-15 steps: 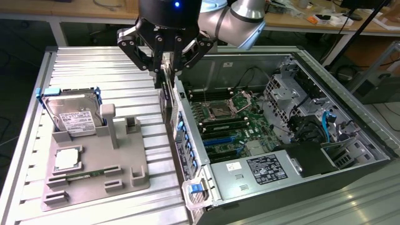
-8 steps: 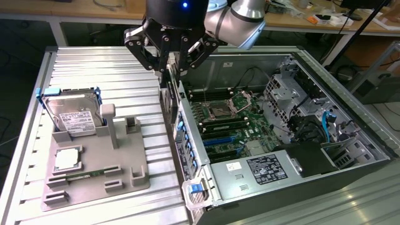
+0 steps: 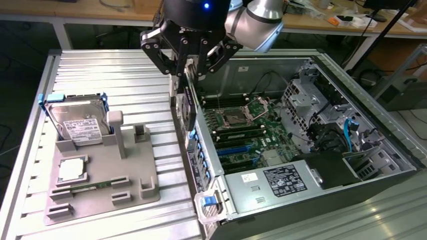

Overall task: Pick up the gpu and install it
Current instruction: 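Pick up the gpu and move the gpu toward the slot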

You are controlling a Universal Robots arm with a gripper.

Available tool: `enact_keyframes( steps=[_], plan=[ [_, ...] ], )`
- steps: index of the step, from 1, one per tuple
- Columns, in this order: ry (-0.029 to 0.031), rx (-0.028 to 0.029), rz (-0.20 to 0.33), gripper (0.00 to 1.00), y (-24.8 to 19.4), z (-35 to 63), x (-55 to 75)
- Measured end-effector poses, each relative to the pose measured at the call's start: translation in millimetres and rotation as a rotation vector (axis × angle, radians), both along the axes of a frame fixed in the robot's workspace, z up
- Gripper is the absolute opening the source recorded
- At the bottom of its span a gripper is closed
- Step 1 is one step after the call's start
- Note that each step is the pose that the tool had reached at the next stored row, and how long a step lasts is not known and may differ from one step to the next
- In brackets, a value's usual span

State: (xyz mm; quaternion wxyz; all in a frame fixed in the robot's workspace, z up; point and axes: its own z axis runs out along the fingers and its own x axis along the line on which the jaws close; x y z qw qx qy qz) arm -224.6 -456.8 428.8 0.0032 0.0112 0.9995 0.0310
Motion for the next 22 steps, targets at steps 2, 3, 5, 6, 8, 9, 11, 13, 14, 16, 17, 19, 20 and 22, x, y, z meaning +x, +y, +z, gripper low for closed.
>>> enact_keyframes(
  steps=[2, 3, 5, 6, 8, 9, 11, 13, 14, 16, 17, 19, 20, 22],
  plan=[
    [0.0000, 0.0001, 0.000, 0.27, 0.0, 0.0, 1.8],
    [0.0000, 0.0001, 0.000, 0.27, 0.0, 0.0, 3.0],
    [0.0000, 0.0000, 0.000, 0.27, 0.0, 0.0, 4.7],
    [0.0000, 0.0000, 0.000, 0.27, 0.0, 0.0, 5.7],
    [-0.0001, 0.0001, 0.000, 0.27, 0.0, 0.0, 7.2],
    [-0.0001, 0.0001, 0.000, 0.27, 0.0, 0.0, 8.1],
    [0.0000, 0.0000, 0.000, 0.27, 0.0, 0.0, 9.7],
    [0.0000, 0.0000, 0.000, 0.27, 0.0, 0.0, 11.3],
    [0.0000, 0.0000, 0.000, 0.27, 0.0, 0.0, 12.2],
    [0.0000, 0.0000, 0.000, 0.27, 0.0, 0.0, 14.0],
    [-0.0001, 0.0001, 0.000, 0.27, 0.0, 0.0, 15.4],
    [0.0000, 0.0000, 0.000, 0.27, 0.0, 0.0, 18.0],
    [0.0000, 0.0001, 0.000, 0.27, 0.0, 0.0, 18.9],
    [-0.0001, 0.0000, 0.000, 0.27, 0.0, 0.0, 20.7]
  ],
)
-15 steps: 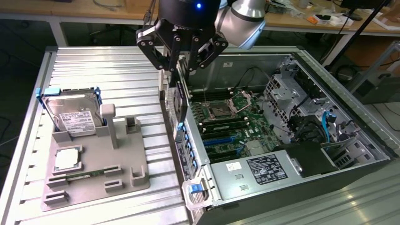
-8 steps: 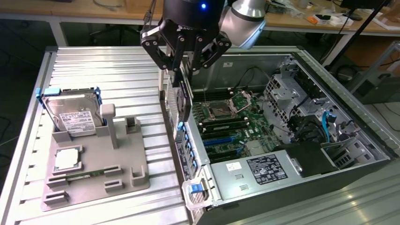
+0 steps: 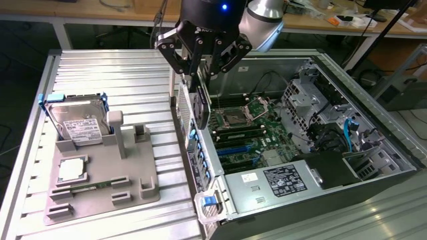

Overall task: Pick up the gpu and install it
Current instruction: 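Pick up the gpu and move the gpu toward the slot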

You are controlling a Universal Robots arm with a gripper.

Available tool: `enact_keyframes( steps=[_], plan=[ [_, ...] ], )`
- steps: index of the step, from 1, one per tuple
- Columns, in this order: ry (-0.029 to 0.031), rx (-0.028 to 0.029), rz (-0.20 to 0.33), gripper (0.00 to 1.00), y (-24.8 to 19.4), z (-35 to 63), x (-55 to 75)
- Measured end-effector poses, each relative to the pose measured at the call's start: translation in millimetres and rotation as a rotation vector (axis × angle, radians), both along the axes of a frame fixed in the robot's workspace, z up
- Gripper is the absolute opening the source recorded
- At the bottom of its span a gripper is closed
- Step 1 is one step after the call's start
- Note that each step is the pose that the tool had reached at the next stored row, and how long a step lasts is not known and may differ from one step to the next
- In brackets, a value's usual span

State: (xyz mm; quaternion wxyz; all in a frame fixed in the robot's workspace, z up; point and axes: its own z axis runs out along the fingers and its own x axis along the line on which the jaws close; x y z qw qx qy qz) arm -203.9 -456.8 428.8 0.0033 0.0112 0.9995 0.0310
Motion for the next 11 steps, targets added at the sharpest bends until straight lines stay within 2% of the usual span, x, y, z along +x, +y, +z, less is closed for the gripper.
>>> enact_keyframes(
  steps=[11],
  plan=[
    [0.0000, 0.0000, 0.000, 0.27, 0.0, 0.0, 10.6]
  ],
)
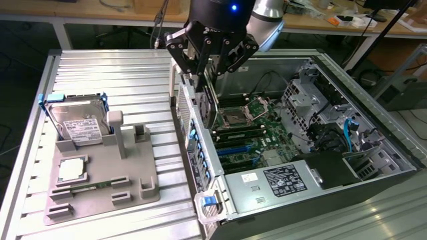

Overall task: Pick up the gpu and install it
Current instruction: 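Pick up the gpu and move the gpu toward the slot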

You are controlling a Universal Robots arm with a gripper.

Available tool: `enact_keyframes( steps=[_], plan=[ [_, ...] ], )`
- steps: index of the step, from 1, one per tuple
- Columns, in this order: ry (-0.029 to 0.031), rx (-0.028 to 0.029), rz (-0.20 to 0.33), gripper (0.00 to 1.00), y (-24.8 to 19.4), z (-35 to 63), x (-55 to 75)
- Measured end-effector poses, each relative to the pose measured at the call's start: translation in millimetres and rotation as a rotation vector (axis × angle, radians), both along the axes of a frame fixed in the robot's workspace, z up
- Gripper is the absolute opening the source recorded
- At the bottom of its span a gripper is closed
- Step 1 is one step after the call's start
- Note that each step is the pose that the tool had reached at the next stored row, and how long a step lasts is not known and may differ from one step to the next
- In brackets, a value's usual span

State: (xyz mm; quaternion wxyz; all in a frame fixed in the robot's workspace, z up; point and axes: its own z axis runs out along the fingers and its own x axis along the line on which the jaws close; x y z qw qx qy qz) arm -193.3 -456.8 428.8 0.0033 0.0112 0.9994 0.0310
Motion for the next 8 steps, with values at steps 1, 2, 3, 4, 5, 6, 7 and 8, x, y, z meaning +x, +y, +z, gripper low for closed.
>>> enact_keyframes(
  steps=[1, 2, 3, 4, 5, 6, 7, 8],
  plan=[
    [0.0000, 0.0000, 0.000, 0.27, 0.0, 0.0, 0.9],
    [0.0000, 0.0000, 0.000, 0.27, 0.0, 0.0, 2.1],
    [0.0000, 0.0000, 0.000, 0.27, 0.0, 0.0, 2.9],
    [0.0000, 0.0000, 0.000, 0.27, 0.0, 0.0, 3.8],
    [0.0000, 0.0000, 0.000, 0.27, 0.0, 0.0, 4.8],
    [0.0000, 0.0000, 0.000, 0.27, 0.0, 0.0, 5.8],
    [0.0000, 0.0000, 0.000, 0.27, 0.0, 0.0, 6.6],
    [0.0000, 0.0000, 0.000, 0.27, 0.0, 0.0, 7.4]
  ],
)
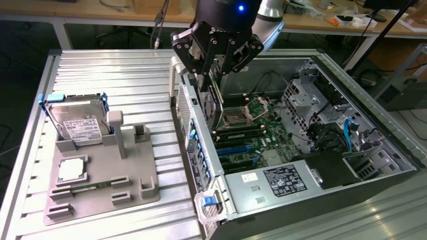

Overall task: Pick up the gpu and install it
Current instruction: 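Pick up the gpu and move the gpu toward the slot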

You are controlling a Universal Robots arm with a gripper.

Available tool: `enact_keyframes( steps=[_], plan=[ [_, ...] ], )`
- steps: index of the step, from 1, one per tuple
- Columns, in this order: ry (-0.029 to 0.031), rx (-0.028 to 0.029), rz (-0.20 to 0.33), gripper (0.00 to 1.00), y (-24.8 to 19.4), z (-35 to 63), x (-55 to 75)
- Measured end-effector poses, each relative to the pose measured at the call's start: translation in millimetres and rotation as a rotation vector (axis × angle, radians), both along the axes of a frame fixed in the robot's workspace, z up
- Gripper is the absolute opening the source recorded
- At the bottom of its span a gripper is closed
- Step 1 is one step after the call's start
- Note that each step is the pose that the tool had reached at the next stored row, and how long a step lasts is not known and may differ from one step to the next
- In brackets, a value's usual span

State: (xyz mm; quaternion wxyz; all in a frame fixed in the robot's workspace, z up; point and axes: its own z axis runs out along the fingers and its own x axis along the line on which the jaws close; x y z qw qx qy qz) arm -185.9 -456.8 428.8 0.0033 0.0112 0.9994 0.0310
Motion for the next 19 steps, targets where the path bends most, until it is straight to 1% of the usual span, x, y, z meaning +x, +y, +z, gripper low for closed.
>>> enact_keyframes(
  steps=[19],
  plan=[
    [0.0001, 0.0000, 0.000, 0.27, 0.0, 0.0, 19.4]
  ],
)
